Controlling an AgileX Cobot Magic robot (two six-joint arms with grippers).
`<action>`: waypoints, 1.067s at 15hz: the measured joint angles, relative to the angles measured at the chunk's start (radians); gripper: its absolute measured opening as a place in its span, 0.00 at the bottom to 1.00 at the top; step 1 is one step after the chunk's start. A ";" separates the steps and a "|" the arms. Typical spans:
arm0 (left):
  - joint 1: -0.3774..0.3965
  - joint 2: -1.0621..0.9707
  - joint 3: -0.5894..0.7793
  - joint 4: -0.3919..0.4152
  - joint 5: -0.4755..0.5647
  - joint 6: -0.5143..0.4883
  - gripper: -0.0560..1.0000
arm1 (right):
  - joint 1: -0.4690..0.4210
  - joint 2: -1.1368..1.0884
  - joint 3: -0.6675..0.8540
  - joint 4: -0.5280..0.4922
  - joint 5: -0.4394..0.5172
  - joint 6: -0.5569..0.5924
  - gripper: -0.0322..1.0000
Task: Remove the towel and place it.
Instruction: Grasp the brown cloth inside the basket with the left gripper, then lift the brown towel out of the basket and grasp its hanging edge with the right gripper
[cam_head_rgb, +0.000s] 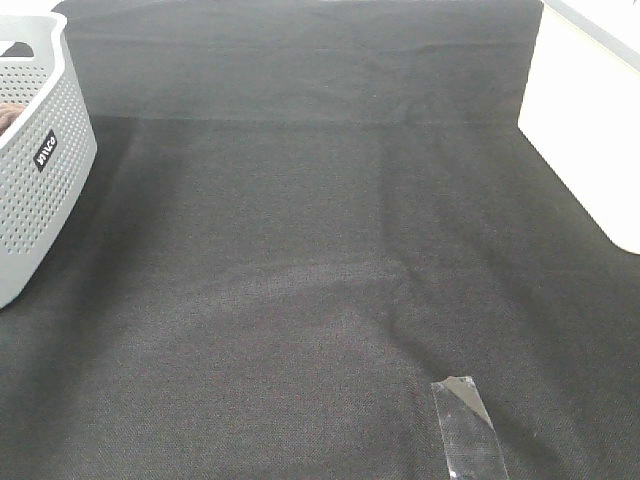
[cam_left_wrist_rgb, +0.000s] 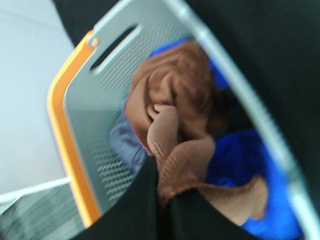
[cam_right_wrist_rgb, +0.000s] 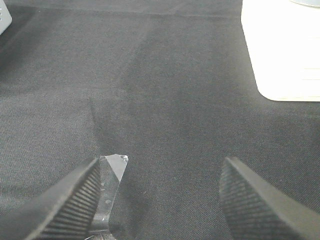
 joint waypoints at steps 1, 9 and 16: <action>0.000 0.000 0.000 0.000 0.000 0.000 0.05 | 0.000 0.000 0.000 0.000 0.000 0.000 0.66; -0.541 -0.133 -0.162 0.217 0.004 -0.093 0.05 | 0.000 0.303 -0.022 0.369 -0.328 -0.424 0.66; -0.819 -0.132 -0.168 0.313 0.007 -0.037 0.05 | 0.000 0.955 -0.022 1.301 -0.269 -1.615 0.66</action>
